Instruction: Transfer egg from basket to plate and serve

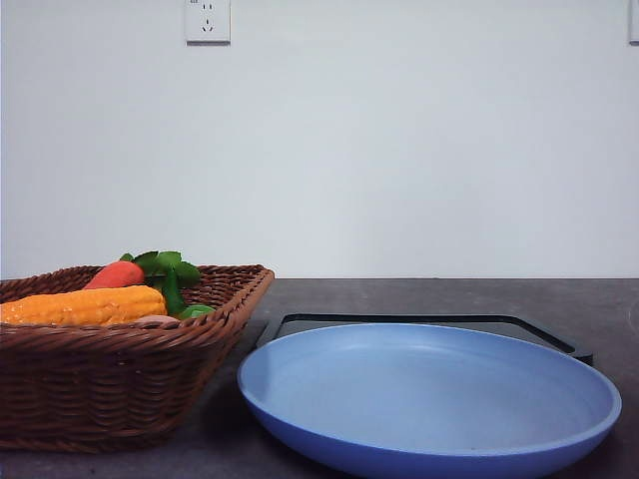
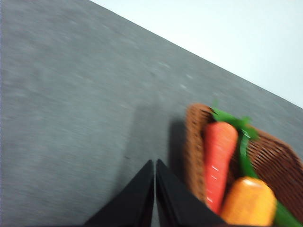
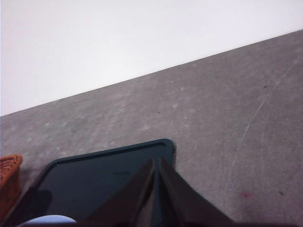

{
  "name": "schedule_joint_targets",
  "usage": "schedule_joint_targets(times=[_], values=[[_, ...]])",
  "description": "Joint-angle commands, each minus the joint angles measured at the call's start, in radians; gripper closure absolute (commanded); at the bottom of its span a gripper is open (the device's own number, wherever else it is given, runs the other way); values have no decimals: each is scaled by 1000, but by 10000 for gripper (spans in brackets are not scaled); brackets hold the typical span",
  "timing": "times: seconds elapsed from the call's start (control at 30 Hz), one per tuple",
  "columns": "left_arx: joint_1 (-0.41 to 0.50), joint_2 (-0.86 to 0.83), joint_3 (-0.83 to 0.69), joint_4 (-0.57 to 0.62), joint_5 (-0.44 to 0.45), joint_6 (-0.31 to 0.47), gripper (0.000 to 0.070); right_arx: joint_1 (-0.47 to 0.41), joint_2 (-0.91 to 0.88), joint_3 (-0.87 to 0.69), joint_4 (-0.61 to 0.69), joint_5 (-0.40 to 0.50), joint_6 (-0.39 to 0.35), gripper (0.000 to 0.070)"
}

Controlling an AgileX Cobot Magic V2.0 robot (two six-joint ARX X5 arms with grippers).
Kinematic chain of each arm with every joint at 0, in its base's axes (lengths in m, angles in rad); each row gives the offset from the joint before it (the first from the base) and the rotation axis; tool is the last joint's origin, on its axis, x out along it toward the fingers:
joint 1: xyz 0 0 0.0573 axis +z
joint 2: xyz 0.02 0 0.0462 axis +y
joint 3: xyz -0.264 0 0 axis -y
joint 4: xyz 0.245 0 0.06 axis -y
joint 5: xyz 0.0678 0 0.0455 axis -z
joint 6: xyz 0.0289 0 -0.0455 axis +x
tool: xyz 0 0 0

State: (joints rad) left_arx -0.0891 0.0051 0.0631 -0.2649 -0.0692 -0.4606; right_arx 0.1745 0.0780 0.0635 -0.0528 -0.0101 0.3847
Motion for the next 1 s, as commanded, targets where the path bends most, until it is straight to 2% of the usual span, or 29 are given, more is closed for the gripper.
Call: schedule_joint_targets(times=[0.0, 0.3, 0.5, 0.77, 0.97], values=[[0, 5, 19, 1, 34, -5, 700, 1, -1, 41, -31, -9, 35, 700], [0, 195, 150, -8, 162, -5, 700, 1, 128, 221, -225, -59, 25, 700], [-2, 408, 261, -4, 281, 37, 700, 1, 295, 354, -308, -102, -38, 700], [-44, 712, 433, -23, 530, 96, 700, 1, 567, 529, -467, -235, -121, 700], [-116, 902, 543, -120, 663, 164, 700, 1, 751, 580, -563, -374, -211, 700]])
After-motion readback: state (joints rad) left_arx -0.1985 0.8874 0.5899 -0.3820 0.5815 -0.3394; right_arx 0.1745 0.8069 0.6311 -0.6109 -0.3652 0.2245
